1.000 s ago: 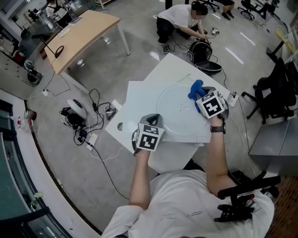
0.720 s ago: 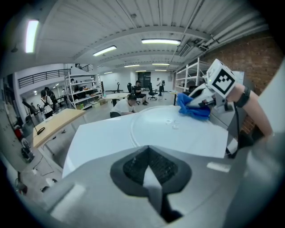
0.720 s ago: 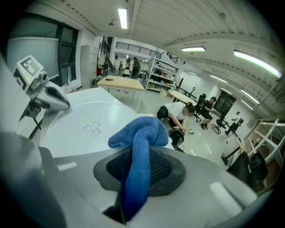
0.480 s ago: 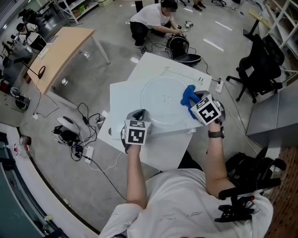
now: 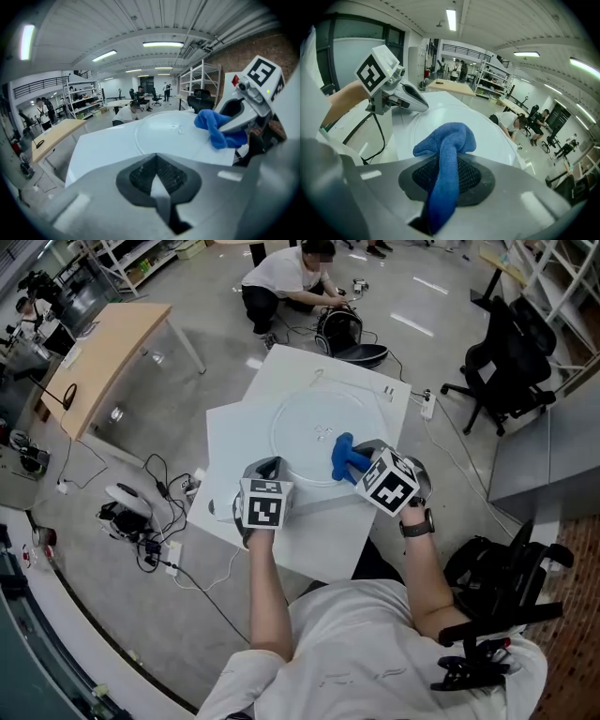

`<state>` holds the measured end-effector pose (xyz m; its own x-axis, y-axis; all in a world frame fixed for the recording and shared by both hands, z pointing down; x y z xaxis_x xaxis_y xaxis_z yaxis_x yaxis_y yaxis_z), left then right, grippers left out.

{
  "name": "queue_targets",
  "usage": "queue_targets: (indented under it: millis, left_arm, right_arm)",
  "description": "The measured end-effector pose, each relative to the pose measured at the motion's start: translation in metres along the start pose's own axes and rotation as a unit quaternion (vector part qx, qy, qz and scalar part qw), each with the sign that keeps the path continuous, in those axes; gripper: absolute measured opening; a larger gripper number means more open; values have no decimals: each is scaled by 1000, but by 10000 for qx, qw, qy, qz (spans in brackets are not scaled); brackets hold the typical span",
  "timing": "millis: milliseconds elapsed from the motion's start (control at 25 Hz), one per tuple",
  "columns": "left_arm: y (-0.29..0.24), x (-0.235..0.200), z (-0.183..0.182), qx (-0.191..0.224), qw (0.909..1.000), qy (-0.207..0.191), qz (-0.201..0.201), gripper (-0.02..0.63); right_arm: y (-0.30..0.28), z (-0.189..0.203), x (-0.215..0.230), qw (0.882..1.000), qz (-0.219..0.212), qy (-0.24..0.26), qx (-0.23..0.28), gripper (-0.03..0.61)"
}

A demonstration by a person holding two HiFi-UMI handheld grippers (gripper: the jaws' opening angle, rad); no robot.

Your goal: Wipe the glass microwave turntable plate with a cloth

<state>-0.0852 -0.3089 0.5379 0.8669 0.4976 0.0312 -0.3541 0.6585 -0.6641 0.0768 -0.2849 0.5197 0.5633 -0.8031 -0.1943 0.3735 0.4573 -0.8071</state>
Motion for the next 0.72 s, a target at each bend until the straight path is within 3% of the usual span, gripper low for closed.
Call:
queue_targets:
  millis: [280, 440, 720]
  left_arm:
    - [-2, 3, -5, 152, 9998, -38, 142, 0]
    - [-3, 2, 3, 15, 9999, 99, 76, 0]
    - [-5, 4, 2, -33, 9996, 246, 140, 0]
  right_arm:
    - [-27, -38, -25, 9970, -534, 546, 91, 80]
    - [-44, -62, -29, 9933, -794, 825, 168, 81]
    - [-74, -99, -21, 9891, -880, 1138, 327, 81]
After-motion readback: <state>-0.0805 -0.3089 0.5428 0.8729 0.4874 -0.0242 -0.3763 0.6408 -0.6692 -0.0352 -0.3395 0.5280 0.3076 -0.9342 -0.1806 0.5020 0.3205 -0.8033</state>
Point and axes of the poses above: the fingertips, and each gripper's own axes: y backward along the fingers, x to its right, z out of its underside, the point moved 3 cm from there along y, backward along the fingers, and after that the axes turned 1 degree about -x, right-handed, at the moved point
